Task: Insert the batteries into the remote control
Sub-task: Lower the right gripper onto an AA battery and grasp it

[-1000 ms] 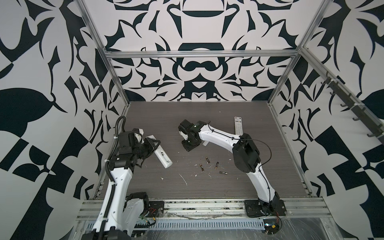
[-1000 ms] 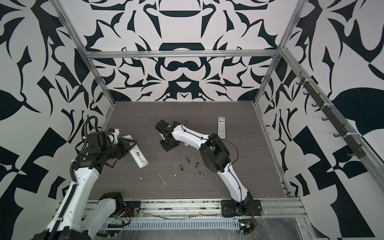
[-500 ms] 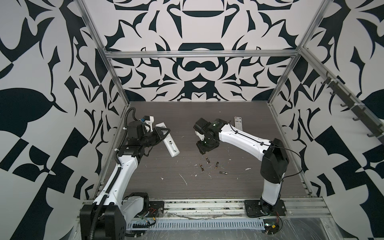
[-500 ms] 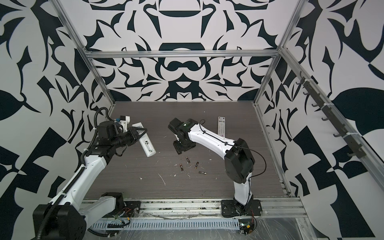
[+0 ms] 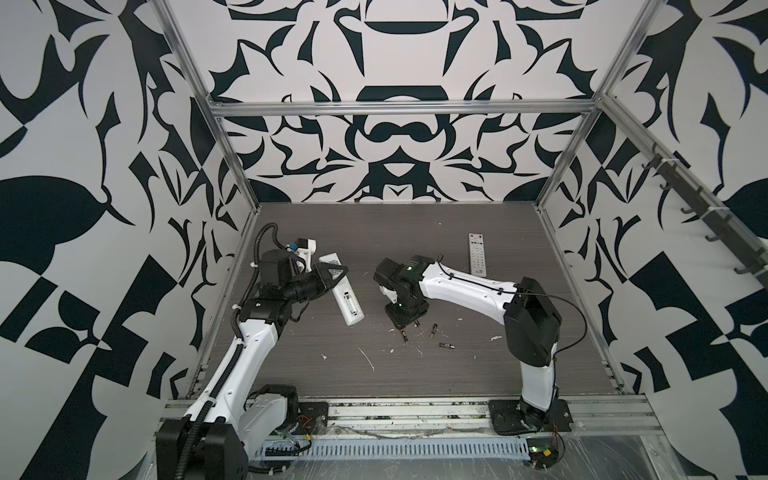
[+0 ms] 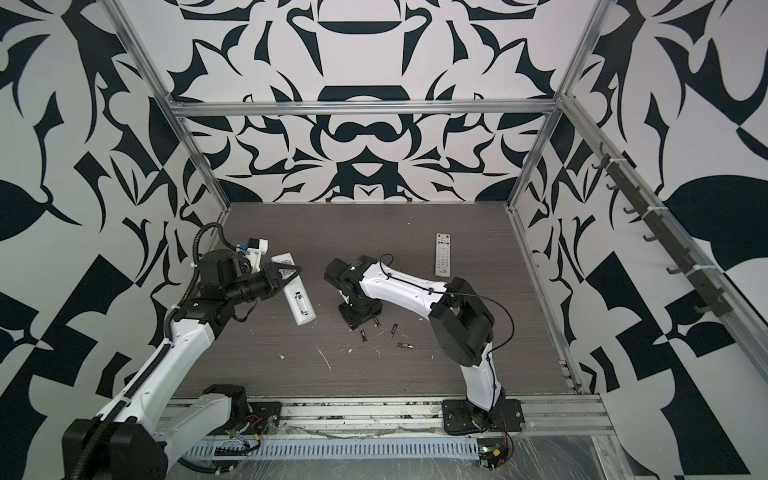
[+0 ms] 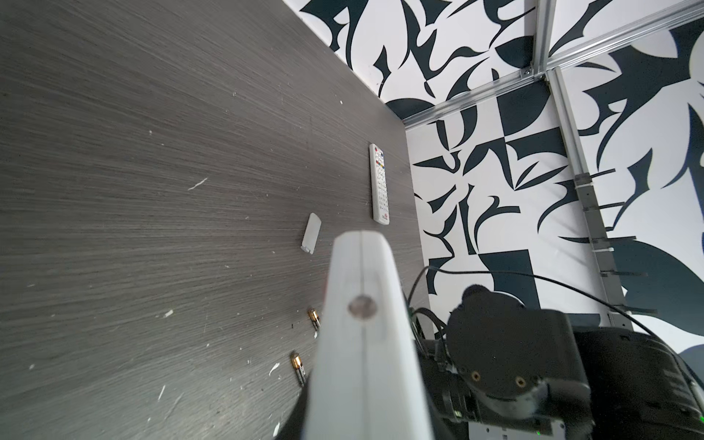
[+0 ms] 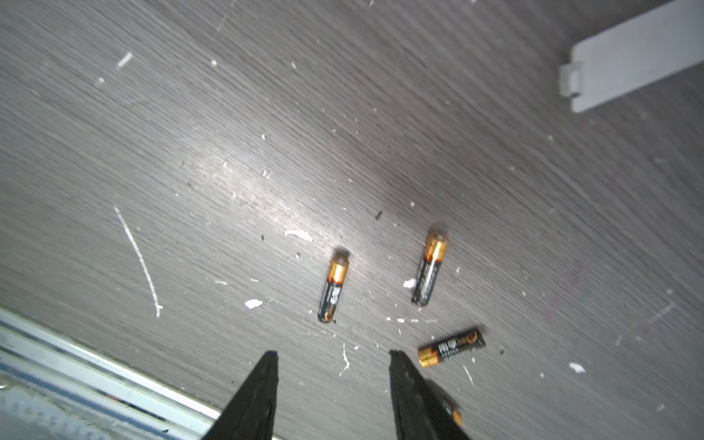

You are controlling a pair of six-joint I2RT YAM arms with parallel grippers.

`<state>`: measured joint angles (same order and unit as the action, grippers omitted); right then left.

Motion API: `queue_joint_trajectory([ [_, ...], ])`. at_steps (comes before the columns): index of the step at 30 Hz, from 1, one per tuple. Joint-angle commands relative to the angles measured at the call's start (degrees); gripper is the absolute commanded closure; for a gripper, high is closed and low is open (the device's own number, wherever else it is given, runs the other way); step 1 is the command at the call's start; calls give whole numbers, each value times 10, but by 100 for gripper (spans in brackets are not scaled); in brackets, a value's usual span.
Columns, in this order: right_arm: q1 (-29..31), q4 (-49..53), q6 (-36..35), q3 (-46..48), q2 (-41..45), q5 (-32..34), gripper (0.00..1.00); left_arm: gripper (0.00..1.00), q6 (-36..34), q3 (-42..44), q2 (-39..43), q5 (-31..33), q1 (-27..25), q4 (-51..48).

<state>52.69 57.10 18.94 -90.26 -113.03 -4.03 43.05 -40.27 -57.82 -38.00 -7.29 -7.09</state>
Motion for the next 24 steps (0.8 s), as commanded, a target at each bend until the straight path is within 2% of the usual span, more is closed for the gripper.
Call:
queue_joint_trajectory([
  [1, -2, -13, -15, 0, -6, -8, 52, 100, -11, -8, 3, -8, -10, -13],
  [8, -9, -34, -12, 22, -22, -6, 55, 100, -27, -8, -1, -59, -15, 12],
  [24, -13, -51, 1, 24, -55, -17, 65, 100, -28, -2, -26, -60, -15, 18],
])
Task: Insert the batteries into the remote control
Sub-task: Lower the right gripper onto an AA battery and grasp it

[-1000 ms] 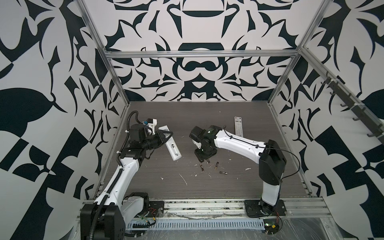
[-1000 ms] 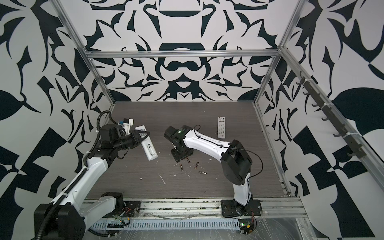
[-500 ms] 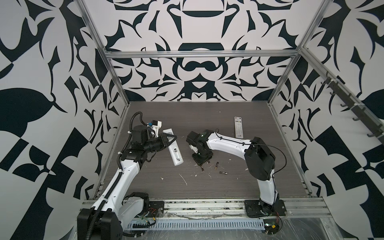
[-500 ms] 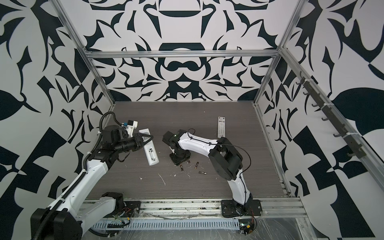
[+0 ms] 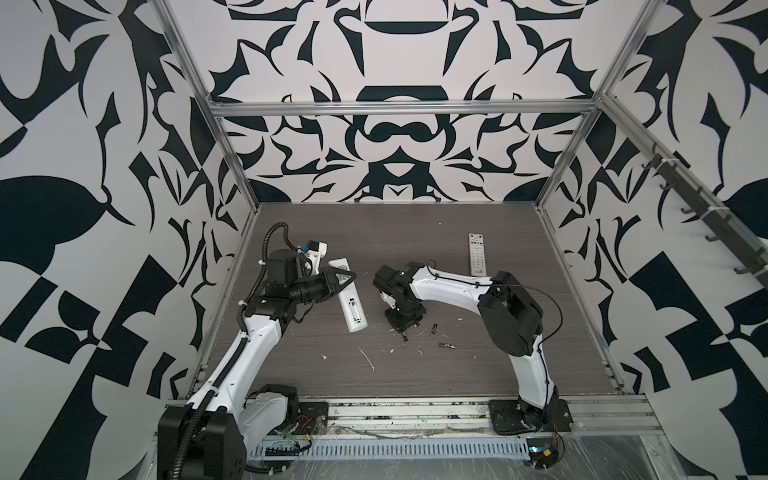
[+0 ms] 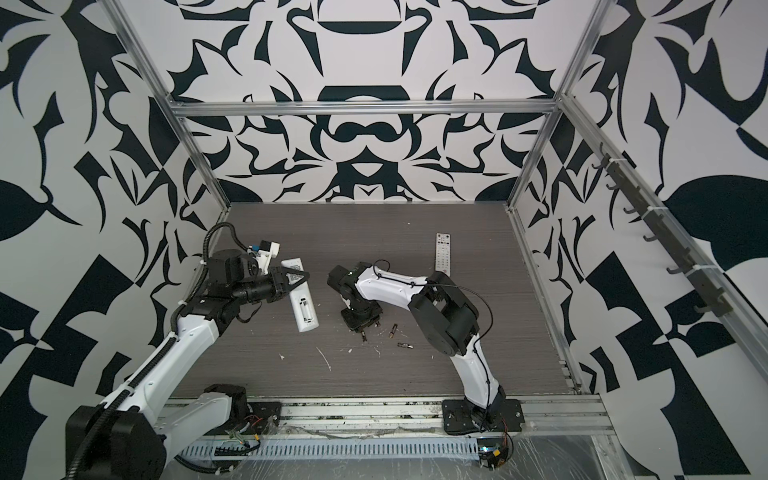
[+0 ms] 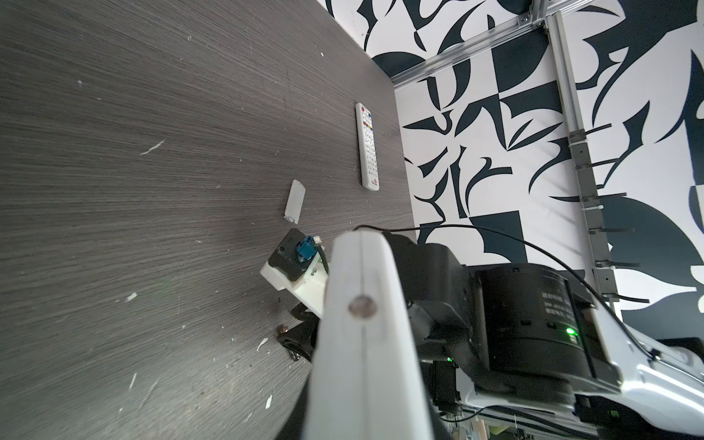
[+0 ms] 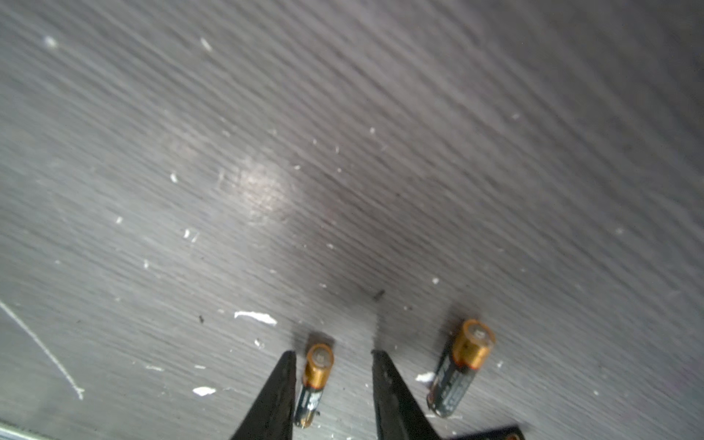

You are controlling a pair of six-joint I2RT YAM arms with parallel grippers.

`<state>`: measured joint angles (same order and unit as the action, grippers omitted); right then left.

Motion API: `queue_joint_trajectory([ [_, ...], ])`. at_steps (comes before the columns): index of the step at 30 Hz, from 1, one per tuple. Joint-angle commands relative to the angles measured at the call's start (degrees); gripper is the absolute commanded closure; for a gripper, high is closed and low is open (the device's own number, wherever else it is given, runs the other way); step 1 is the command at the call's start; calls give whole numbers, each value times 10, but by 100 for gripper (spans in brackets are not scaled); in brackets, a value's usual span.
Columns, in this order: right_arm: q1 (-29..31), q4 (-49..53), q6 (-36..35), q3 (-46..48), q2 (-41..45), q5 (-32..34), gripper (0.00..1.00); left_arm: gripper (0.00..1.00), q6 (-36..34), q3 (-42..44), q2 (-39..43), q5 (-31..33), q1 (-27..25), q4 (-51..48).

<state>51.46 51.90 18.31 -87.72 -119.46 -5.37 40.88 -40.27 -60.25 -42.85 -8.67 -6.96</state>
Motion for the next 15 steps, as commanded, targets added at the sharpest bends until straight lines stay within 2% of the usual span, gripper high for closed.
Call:
queue_joint_trajectory([
  [1, -1, 1, 8, 0, 8, -4, 66, 100, -6, -1, -2, -11, -1, 18],
  [15, -1, -9, 9, 13, -9, -6, 84, 100, -9, -7, -18, -5, -1, 16],
])
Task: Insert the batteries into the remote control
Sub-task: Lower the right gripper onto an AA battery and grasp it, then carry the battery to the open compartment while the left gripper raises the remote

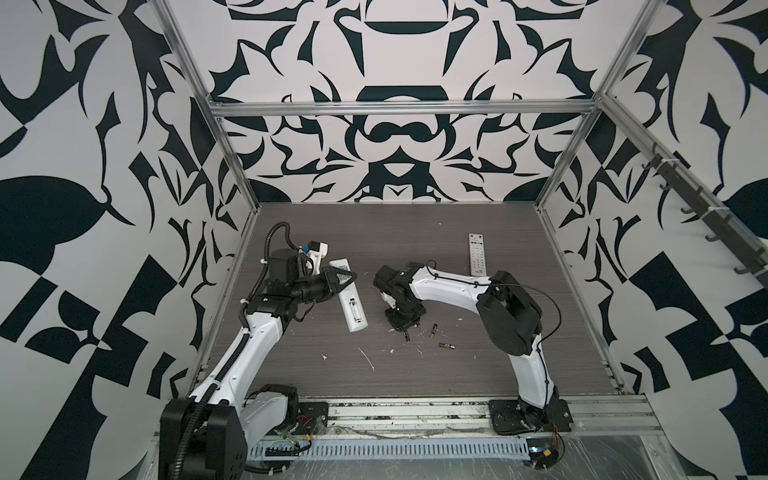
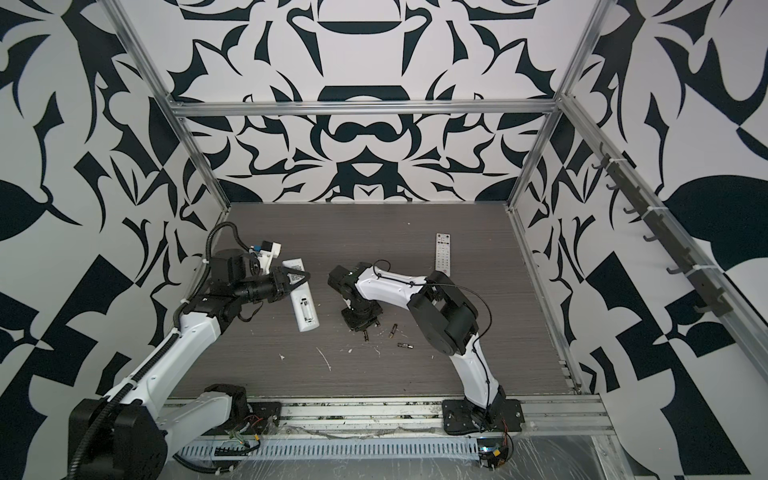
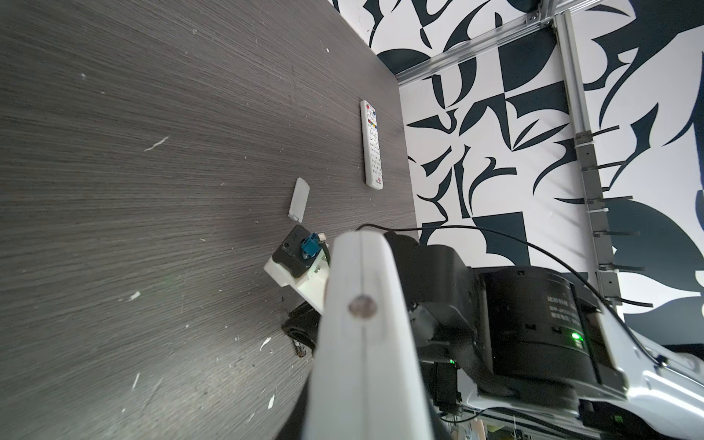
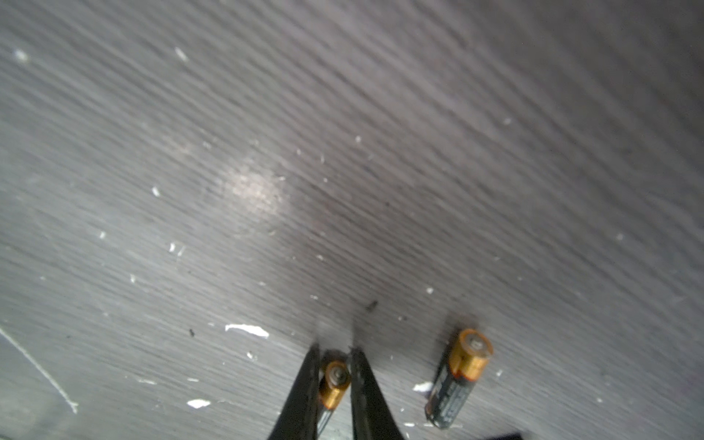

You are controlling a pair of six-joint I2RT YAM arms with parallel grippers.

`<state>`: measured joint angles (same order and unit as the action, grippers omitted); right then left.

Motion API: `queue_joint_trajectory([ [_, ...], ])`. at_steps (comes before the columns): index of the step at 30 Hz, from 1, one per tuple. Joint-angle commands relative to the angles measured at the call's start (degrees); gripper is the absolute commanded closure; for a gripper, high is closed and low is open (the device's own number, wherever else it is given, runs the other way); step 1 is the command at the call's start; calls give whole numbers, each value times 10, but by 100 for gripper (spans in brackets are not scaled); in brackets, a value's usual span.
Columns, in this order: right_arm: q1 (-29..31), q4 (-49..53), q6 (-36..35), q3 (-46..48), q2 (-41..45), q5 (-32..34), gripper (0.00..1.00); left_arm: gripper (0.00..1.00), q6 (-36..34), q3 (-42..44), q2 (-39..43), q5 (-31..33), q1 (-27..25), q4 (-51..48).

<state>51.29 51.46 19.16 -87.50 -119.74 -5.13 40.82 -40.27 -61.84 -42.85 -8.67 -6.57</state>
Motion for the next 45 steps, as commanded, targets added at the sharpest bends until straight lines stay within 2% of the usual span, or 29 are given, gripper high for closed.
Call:
queue_joint_trajectory([
  [1, 1, -5, 0, 11, -7, -9, 85, 100, -9, -7, -3, -4, -1, 13],
  [10, -2, -12, -8, 4, 13, -15, 99, 100, -6, -21, -36, 2, -1, 37],
  [17, -13, -26, 3, 6, 119, -16, 100, 100, 7, -35, -49, 30, -1, 58],
  [27, -16, -81, -5, -25, 279, -10, 100, 100, 82, -37, -67, 71, -1, 160],
  [34, -15, -118, 0, -117, 261, -30, 100, 100, 107, -60, -88, 52, -3, 194],
  [38, -16, -184, 26, -116, 248, -47, 100, 100, 110, -71, -95, 45, -12, 198],
  [45, -16, -224, 32, -123, 222, -86, 100, 100, 137, -70, -102, 50, -24, 231],
])
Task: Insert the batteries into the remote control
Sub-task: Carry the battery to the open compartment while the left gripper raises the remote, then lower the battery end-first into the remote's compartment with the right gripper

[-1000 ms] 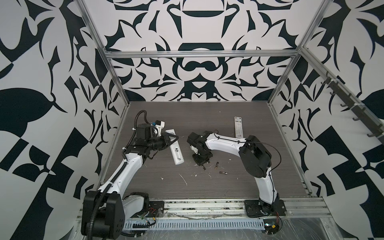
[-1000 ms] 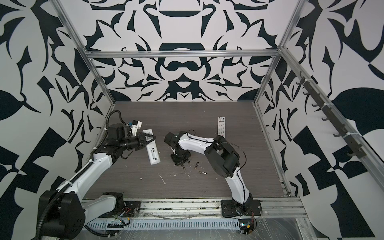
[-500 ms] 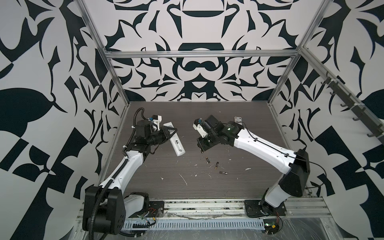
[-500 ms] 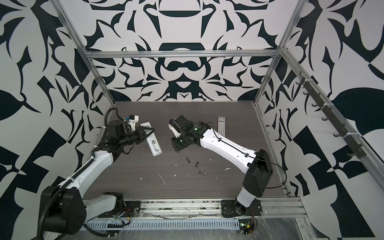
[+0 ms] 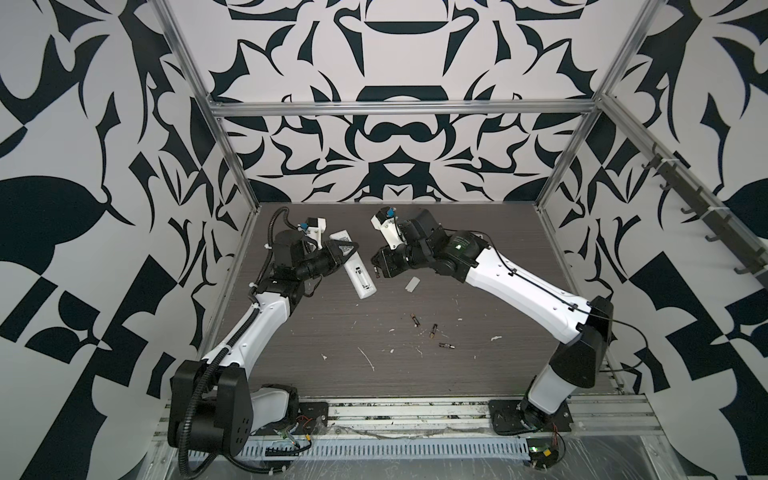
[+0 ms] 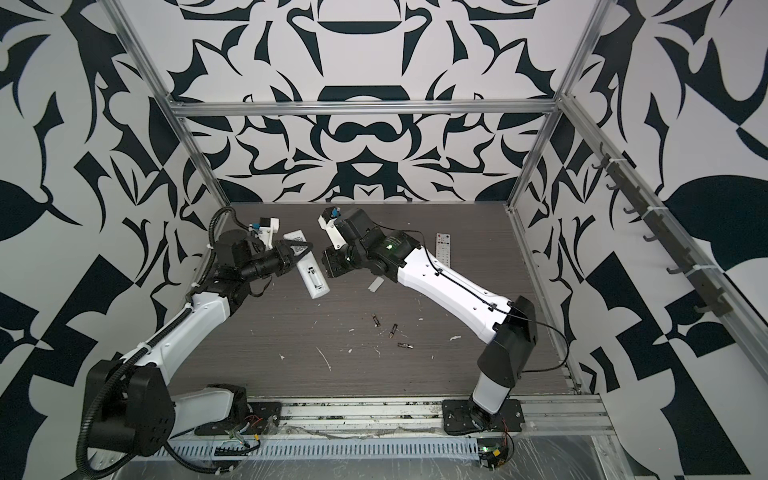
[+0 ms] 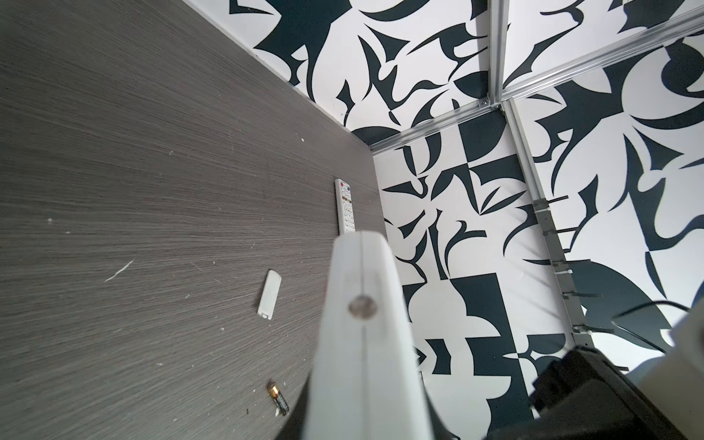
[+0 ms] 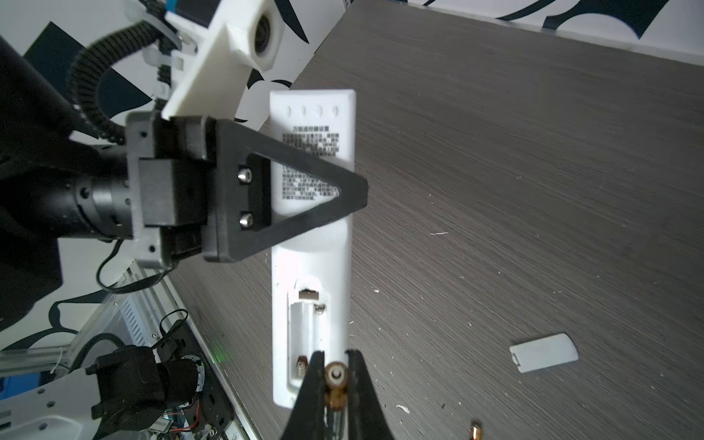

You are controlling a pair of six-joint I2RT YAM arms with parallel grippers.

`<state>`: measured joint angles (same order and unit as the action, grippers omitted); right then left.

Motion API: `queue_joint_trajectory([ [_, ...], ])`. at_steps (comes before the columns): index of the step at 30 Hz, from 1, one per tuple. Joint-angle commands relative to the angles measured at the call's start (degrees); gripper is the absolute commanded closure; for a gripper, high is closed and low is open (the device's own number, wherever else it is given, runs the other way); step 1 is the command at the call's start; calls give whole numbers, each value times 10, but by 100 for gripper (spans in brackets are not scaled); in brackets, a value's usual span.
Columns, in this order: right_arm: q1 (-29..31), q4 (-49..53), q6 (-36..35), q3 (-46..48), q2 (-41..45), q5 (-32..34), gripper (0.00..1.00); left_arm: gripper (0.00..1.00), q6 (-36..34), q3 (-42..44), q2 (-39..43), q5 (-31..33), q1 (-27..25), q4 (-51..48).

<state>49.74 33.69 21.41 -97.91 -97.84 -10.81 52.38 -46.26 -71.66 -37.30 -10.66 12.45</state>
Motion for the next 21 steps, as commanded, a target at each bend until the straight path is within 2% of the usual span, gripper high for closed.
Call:
queue_joint_trajectory([
  [1, 0, -48, 10, -21, -1, -32, 100, 100, 28, -8, -4, -3, -4, 48],
  [5, 0, -58, 16, -26, -14, -44, 100, 100, 53, 0, -6, 4, -7, 78],
  [21, 0, -72, 14, -33, -24, -45, 100, 100, 58, 2, -9, 5, -16, 86],
])
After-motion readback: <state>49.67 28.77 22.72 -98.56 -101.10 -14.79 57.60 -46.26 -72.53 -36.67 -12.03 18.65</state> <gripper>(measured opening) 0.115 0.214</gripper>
